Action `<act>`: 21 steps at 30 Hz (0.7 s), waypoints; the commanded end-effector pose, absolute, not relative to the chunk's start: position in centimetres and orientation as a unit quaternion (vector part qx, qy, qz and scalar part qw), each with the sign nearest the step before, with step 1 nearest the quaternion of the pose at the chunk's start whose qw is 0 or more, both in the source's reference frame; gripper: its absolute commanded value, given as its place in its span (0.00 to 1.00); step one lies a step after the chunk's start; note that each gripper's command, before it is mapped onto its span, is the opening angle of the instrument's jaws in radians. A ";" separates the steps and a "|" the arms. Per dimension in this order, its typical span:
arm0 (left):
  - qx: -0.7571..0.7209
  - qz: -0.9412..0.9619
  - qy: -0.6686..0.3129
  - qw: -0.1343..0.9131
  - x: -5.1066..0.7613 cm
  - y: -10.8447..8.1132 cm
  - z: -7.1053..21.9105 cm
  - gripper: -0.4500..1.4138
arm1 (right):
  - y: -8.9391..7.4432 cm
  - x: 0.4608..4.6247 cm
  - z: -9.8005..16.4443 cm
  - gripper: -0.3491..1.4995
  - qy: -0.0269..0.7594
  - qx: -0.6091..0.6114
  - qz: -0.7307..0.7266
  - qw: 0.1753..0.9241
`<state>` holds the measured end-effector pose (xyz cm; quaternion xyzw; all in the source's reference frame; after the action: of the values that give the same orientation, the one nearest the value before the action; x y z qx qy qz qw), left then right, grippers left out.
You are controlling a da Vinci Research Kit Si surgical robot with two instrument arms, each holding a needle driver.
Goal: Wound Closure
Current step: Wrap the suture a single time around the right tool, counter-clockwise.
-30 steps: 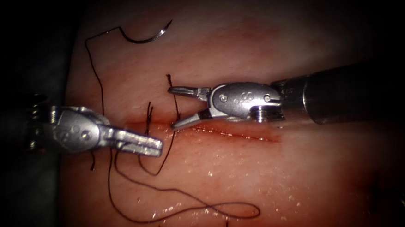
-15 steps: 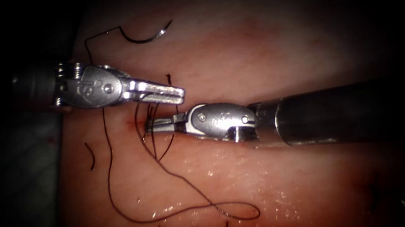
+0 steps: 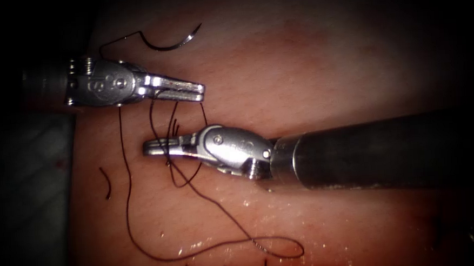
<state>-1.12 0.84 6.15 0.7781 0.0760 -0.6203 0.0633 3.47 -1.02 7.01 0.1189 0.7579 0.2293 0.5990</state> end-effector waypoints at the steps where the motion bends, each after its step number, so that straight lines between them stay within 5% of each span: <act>1: 0.779 -0.619 0.079 0.063 -1.16 0.9 6.2 0.00 | -1.1 3.55 7.0 0.00 0.763 0.122 0.233 0.591; 21: 0.768 -0.632 0.100 0.029 -0.88 0.7 6.8 0.00 | -0.9 3.37 6.7 0.00 0.801 0.136 0.257 0.523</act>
<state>-0.82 0.69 6.71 0.7680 0.0993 -0.6321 0.0277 3.28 -0.90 6.65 0.1333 0.8000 0.2600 0.5241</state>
